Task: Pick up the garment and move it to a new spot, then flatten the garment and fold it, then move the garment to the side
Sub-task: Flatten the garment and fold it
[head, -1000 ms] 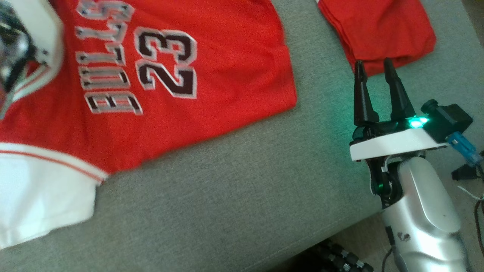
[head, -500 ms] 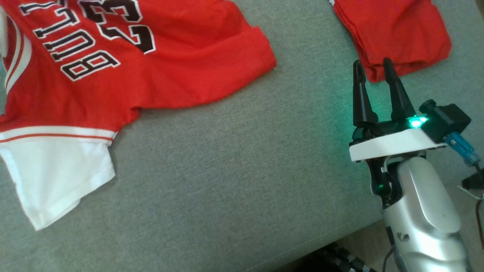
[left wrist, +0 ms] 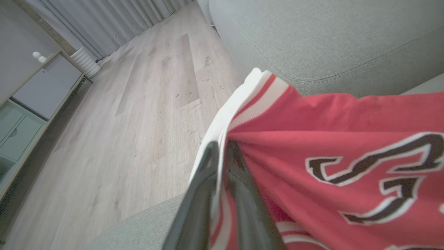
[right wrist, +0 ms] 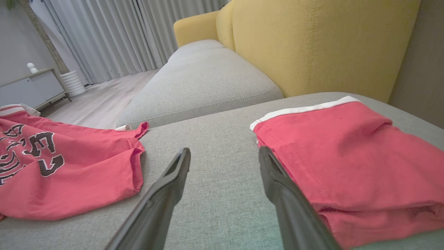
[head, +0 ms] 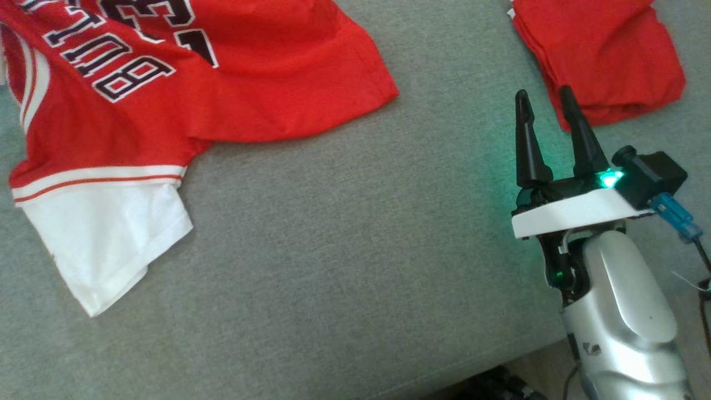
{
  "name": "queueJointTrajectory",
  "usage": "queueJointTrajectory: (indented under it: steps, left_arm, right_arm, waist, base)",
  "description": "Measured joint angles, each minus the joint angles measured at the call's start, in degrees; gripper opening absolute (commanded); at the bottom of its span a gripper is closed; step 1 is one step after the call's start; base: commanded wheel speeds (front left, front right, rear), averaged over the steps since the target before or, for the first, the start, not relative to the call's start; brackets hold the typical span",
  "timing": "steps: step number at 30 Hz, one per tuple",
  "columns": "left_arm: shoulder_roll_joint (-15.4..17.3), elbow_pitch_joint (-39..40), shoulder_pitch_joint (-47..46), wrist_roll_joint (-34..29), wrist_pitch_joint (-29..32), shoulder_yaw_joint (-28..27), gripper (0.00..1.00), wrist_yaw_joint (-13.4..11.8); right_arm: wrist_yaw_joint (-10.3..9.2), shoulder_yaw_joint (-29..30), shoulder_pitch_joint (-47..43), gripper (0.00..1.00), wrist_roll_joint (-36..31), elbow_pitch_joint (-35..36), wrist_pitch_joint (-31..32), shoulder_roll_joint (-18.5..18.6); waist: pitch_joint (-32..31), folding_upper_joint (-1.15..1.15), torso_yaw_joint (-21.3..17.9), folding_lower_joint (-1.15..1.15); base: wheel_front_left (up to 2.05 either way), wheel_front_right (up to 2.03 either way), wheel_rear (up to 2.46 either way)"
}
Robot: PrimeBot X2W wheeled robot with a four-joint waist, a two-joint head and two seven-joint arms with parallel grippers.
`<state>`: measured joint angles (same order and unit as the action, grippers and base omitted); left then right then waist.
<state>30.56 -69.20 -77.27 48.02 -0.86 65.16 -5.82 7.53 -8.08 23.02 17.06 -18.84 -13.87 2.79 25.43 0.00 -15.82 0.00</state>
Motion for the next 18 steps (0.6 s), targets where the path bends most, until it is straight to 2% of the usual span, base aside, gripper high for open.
queueJointTrajectory:
  steps: [3, 11, 16, 18]
  left_arm:
    - [-0.9, -0.2, 0.0, 0.0, -1.9, -0.1, 1.00, 0.9]
    - [-5.1, 2.4, 0.8, 1.9, -11.8, -2.1, 1.00, 2.0]
    - [-6.7, 6.5, 4.1, 3.1, -13.4, -4.4, 1.00, 2.3]
    - [-7.0, 10.9, 6.8, 3.1, -13.4, -6.5, 1.00, 1.9]
  right_arm:
    - [0.00, 0.4, 0.0, 1.00, 0.0, 0.3, 0.3, 0.0]
    - [0.00, 1.6, -0.3, 1.00, -0.5, 0.6, 0.4, 0.1]
    - [0.00, 2.0, -0.8, 1.00, -0.8, 0.9, 0.8, 0.5]
    - [0.00, 2.6, -2.0, 1.00, -0.8, 1.1, 0.9, 1.0]
  waist:
    - [-0.4, 0.00, 0.8, 0.00]
    - [-3.1, 0.00, 4.1, 0.00]
    - [-5.2, 0.00, 6.5, 0.00]
    - [-6.3, 0.00, 8.1, 0.00]
  base:
    - [0.00, 0.00, 0.00]
    - [0.00, 0.00, 0.00]
    - [0.00, 0.00, 0.00]
    - [0.00, 0.00, 0.00]
